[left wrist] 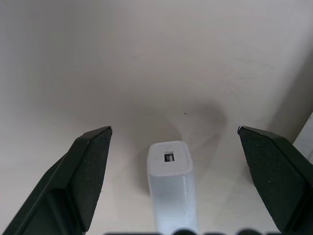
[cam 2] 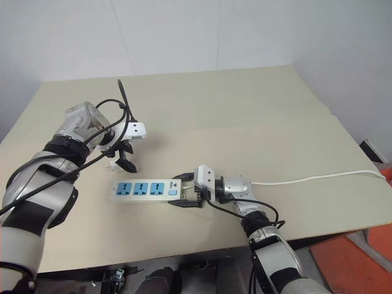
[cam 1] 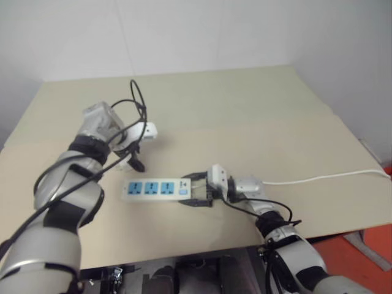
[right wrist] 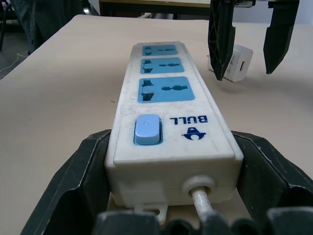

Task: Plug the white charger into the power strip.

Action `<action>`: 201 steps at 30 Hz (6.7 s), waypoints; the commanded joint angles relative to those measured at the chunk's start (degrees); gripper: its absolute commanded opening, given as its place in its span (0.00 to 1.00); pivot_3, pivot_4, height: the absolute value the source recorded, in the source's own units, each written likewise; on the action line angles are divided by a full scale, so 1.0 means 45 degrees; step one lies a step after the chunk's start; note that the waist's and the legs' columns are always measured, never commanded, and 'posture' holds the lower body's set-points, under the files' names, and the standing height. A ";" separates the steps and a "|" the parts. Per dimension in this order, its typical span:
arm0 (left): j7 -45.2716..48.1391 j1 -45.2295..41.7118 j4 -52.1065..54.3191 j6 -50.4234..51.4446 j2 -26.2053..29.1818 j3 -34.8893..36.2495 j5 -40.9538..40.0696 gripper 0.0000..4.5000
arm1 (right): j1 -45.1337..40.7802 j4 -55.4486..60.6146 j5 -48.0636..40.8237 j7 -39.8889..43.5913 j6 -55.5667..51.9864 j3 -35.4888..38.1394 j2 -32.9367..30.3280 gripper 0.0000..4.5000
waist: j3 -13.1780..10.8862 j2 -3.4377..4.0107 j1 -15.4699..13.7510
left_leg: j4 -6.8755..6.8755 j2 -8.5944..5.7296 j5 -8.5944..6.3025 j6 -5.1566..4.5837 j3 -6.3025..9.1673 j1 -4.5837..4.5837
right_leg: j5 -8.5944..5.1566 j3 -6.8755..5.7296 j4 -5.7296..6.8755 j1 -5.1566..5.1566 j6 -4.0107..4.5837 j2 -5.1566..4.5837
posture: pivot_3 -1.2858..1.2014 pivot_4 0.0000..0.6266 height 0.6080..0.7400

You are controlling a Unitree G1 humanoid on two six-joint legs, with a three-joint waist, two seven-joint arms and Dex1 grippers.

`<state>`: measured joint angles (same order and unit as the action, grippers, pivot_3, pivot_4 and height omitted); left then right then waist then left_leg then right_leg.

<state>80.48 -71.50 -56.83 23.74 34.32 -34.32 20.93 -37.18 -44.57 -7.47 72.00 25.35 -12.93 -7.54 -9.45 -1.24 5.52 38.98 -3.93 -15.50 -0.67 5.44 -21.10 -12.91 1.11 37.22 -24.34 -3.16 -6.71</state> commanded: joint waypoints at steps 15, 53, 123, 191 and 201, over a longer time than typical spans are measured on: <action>-0.0554 -0.0155 -0.0684 0.0082 -0.0240 0.0412 0.0696 0.29 | 0.0173 -0.0527 0.0603 -0.0293 0.0172 -0.0307 0.0063 0.76 | 0.0004 -0.0006 0.0005 | 0.0002 0.0031 0.0000 0.0001 0.0000 0.0000 | 0.0009 0.0001 0.0000 0.0003 0.0012 0.0032 | 0.52 0.24 1.00; 0.1526 0.8425 1.0375 0.1274 -0.1042 0.8957 -1.1756 0.22 | 0.1229 -0.0803 0.1044 0.0443 -0.0228 -0.0885 -0.0775 0.76 | 0.0175 0.0024 -0.0381 | -0.0008 0.0118 -0.0090 0.0039 -0.0019 0.0189 | 0.0019 0.0019 -0.0066 0.0154 0.0043 0.0067 | 0.52 0.24 1.00; 0.2670 0.9069 0.6486 -0.3521 -0.0733 0.5883 -1.2041 0.22 | 0.2384 0.1334 0.0869 0.0163 -0.0929 -0.1259 -0.1272 0.76 | 0.0222 0.0047 -0.0633 | -0.0052 0.0170 -0.0210 -0.0035 -0.0146 0.0307 | 0.0012 0.0033 -0.0262 0.0270 0.0050 0.0102 | 0.52 0.24 1.00; 0.2670 0.9602 0.3324 -0.8669 -0.0273 0.4377 -1.2967 0.94 | 0.3359 0.3399 0.0232 0.0323 -0.1854 -0.1397 -0.1822 0.76 | 0.0535 0.0279 -0.0749 | -0.0084 0.0161 -0.0301 -0.0166 -0.0210 0.0453 | -0.0033 0.0092 -0.0430 0.0464 -0.0006 0.0096 | 0.52 0.24 1.00; 0.2670 0.9461 0.4635 -0.7951 0.1128 0.5145 -1.3145 1.00 | 0.3325 0.3335 0.0071 0.0269 -0.1924 -0.1391 -0.1735 0.76 | 0.0487 0.0220 -0.0715 | -0.0090 0.0166 -0.0304 -0.0169 -0.0210 0.0396 | -0.0032 0.0092 -0.0426 0.0391 -0.0004 0.0097 | 0.52 0.24 1.00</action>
<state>92.36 -28.44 -37.86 -12.68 37.78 -13.50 -38.30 -24.36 -27.53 -9.41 70.89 17.63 -16.07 -14.77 -7.25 -0.25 2.31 38.56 -3.17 -16.87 -1.43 4.50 -19.34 -13.06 1.52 35.31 -22.62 -3.18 -6.28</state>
